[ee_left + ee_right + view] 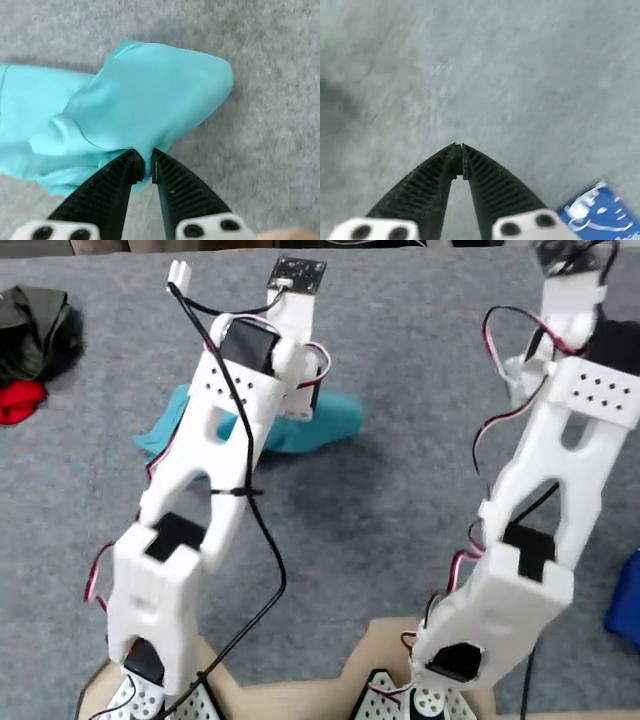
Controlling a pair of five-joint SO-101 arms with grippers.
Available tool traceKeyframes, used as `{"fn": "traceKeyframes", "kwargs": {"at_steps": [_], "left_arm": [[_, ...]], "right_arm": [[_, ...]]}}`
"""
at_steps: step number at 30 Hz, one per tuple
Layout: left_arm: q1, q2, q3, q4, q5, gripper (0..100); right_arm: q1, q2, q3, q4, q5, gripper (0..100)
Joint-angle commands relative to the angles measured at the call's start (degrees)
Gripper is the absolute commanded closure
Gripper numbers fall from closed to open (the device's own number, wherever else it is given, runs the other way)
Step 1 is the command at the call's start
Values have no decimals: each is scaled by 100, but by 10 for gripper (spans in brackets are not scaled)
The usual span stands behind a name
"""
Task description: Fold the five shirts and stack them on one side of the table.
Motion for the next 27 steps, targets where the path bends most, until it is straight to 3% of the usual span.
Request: {"fn": "traceKeyframes", "kwargs": {"at_steps": [1,9,20,27], "left_arm": [[-167,-927,958,53,-44,981],[-958,-1877,2664,44,-519,981],[-976,-3248,2892,35,-818,978],[-958,-3749,3191,35,-774,809]], "right_arm": [[-66,-725,866,62,53,989],[-110,-1473,2246,62,53,989],[-224,-2492,3204,62,53,989],[-259,-3749,4189,53,53,989]]}}
